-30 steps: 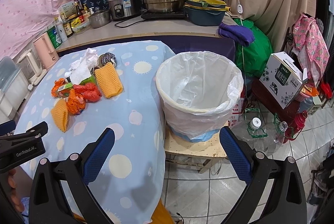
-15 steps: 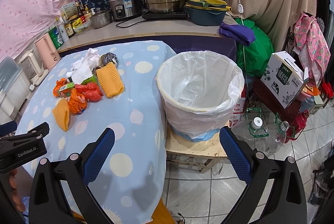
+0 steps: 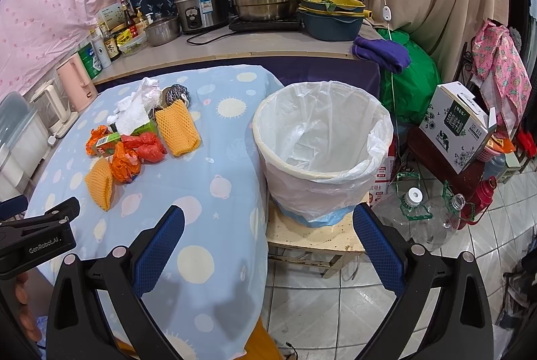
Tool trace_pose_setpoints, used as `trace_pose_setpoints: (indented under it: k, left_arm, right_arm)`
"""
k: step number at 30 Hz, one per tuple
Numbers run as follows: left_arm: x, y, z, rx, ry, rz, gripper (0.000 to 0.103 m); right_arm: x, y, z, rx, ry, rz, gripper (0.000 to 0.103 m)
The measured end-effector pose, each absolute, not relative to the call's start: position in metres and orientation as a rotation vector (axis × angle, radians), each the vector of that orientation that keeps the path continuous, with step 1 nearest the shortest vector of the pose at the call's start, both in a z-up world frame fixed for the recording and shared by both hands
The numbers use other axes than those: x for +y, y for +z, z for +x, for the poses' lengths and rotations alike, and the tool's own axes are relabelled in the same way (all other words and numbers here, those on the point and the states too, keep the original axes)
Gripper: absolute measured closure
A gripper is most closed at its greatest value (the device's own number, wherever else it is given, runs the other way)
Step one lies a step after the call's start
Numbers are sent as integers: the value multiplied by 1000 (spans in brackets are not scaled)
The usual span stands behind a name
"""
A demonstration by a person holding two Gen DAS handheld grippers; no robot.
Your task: Collect trash
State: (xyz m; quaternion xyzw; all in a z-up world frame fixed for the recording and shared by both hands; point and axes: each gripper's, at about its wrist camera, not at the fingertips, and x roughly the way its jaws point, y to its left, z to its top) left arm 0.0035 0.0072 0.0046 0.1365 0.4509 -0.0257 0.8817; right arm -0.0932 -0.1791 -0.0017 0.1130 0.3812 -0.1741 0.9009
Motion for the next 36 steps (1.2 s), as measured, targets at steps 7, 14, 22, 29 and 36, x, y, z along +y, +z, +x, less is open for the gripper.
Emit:
trace_pose_setpoints:
  k: [7,14,22,29,36]
  left_arm:
    - [8,4,2,941,-53,284,8]
    - [7,4,0,940,-50,284,8]
    - [8,4,0,942,-51,284,8]
    - [10,-2,3,978,-59,257,8]
    - [23,-11,25,1034,-63,167,8]
  right_arm:
    - [-178,-2,-93,789,-360,232,7]
    - [-179,-1,-93,790,-359,233,7]
    - [-178,-2,-93,792,-361,234,7]
    - [-176,-3,-93,793,-361,234,7]
    - [-172,-5,-92,787,-345,245,7]
